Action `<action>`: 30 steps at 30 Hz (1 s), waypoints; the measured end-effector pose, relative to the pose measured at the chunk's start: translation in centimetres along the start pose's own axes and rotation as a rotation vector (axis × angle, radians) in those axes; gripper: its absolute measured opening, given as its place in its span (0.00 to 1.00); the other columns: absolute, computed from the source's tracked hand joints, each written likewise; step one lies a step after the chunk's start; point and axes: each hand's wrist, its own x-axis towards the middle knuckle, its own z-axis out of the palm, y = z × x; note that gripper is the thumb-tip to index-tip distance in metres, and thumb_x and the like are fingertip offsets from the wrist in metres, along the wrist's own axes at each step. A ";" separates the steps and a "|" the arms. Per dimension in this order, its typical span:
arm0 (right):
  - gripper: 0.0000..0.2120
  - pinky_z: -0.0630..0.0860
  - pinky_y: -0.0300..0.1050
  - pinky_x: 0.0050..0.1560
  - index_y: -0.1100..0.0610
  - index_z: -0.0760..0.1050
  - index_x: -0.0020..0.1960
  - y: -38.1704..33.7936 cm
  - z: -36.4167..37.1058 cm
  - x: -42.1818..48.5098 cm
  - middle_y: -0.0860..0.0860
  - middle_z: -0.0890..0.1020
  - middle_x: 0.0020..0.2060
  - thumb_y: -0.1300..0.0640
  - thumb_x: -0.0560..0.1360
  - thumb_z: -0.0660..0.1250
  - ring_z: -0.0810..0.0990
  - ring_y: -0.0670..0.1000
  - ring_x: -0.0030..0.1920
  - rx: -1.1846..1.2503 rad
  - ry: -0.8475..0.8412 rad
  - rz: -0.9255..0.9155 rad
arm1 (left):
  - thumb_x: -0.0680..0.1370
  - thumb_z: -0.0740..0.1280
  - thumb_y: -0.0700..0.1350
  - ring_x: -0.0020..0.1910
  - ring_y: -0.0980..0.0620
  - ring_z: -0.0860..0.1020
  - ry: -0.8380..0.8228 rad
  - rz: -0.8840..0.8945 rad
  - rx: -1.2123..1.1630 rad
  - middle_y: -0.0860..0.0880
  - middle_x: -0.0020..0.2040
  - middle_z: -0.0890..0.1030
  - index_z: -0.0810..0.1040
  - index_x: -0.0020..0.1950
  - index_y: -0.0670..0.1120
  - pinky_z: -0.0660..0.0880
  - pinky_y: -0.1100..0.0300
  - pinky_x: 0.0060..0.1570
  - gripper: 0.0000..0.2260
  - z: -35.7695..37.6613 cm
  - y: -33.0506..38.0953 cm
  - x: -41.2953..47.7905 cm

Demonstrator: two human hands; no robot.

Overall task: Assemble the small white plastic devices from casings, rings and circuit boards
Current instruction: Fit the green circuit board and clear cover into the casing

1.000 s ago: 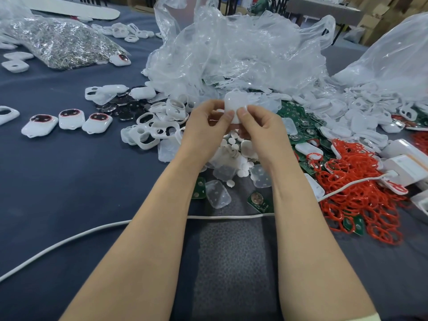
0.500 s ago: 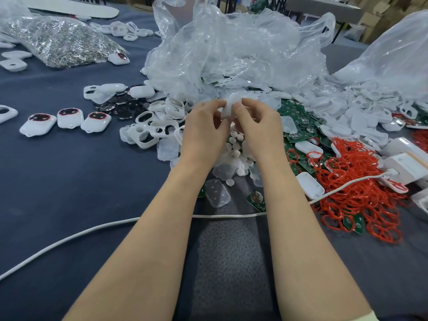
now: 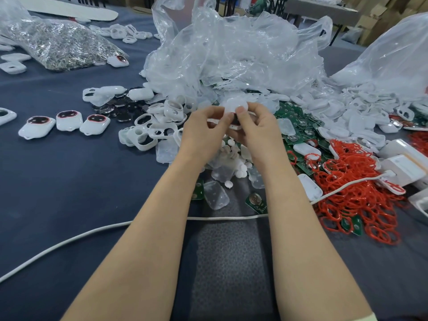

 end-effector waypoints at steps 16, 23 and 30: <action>0.17 0.80 0.42 0.52 0.61 0.69 0.68 0.3 -0.3 0.2 0.56 0.83 0.44 0.66 0.79 0.60 0.83 0.52 0.48 0.014 -0.130 -0.009 | 0.80 0.65 0.46 0.48 0.52 0.80 -0.003 -0.054 -0.110 0.49 0.51 0.83 0.80 0.55 0.45 0.77 0.57 0.50 0.08 -0.3 0.0 -0.1; 0.15 0.80 0.42 0.51 0.60 0.73 0.64 0.5 -0.5 0.3 0.55 0.84 0.45 0.66 0.79 0.62 0.84 0.50 0.45 0.108 -0.116 0.050 | 0.81 0.63 0.45 0.50 0.52 0.80 -0.008 -0.086 -0.160 0.49 0.50 0.83 0.81 0.53 0.48 0.77 0.55 0.55 0.07 -0.2 0.0 0.0; 0.15 0.80 0.40 0.49 0.61 0.71 0.63 0.0 -0.8 0.0 0.57 0.83 0.45 0.69 0.77 0.63 0.84 0.50 0.45 0.210 -0.169 0.090 | 0.80 0.66 0.45 0.45 0.56 0.78 -0.023 -0.070 -0.210 0.52 0.45 0.82 0.80 0.46 0.51 0.75 0.59 0.51 0.05 -0.3 0.1 -0.1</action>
